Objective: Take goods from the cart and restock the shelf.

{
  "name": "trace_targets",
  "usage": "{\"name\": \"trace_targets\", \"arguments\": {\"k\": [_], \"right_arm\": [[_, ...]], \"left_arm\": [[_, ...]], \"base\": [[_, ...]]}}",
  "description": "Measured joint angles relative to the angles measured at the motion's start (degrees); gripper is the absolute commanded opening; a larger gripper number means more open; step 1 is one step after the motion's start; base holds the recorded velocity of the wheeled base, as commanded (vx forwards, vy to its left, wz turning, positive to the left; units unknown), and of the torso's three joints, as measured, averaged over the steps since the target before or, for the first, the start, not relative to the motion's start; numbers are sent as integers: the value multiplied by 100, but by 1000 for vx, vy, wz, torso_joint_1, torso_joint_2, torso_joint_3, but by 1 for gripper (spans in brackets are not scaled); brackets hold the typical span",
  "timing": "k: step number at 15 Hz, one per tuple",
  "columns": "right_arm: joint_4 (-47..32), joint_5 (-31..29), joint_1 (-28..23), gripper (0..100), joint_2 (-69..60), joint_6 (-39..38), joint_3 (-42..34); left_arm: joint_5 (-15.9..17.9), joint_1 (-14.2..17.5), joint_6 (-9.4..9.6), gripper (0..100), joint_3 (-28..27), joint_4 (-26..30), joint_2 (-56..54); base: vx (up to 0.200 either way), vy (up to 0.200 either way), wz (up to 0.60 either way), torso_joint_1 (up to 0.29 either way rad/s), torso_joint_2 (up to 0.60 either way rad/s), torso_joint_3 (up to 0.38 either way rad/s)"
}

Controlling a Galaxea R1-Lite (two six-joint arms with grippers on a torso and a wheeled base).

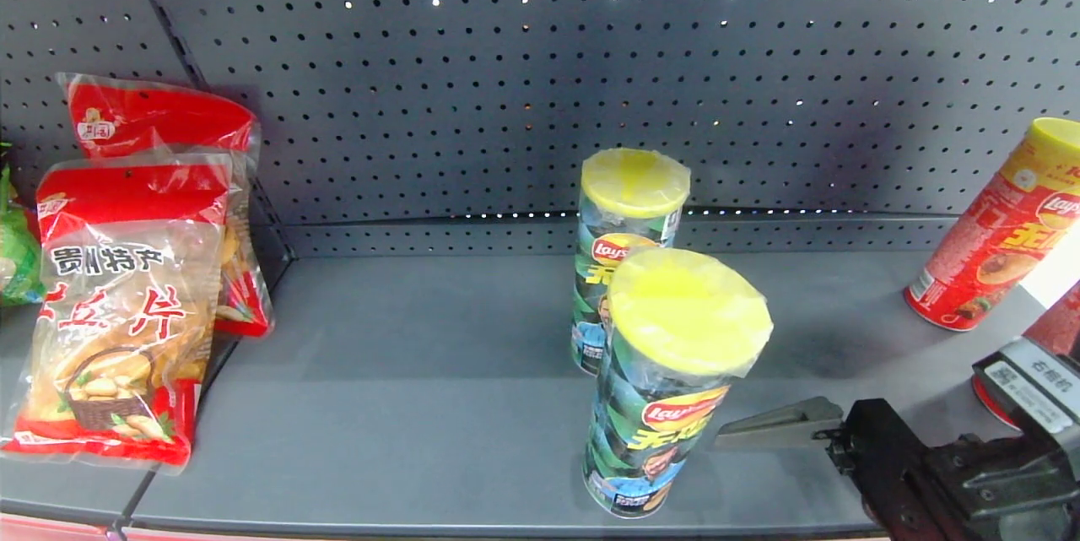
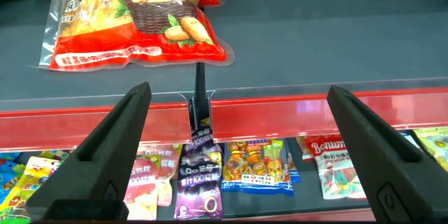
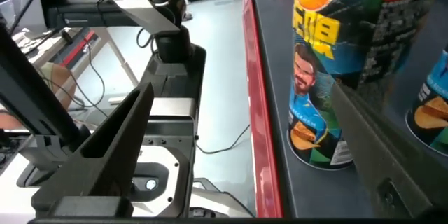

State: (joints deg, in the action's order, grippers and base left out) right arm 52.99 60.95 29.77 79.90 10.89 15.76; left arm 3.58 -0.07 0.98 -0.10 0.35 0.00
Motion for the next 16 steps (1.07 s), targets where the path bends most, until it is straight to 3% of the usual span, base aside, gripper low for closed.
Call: {"name": "trace_targets", "arguments": {"k": [6,16], "right_arm": [[-34,-386,-108,100,94,-33,61],[-28,-318,7,100,393,-13,339]], "left_arm": [[2,0,0,100,0,0,0],[2,-2,0,100,0,-2,0]], "base": [[0,0,0,0,0,0],[0,0,0,0,0,0]]}}
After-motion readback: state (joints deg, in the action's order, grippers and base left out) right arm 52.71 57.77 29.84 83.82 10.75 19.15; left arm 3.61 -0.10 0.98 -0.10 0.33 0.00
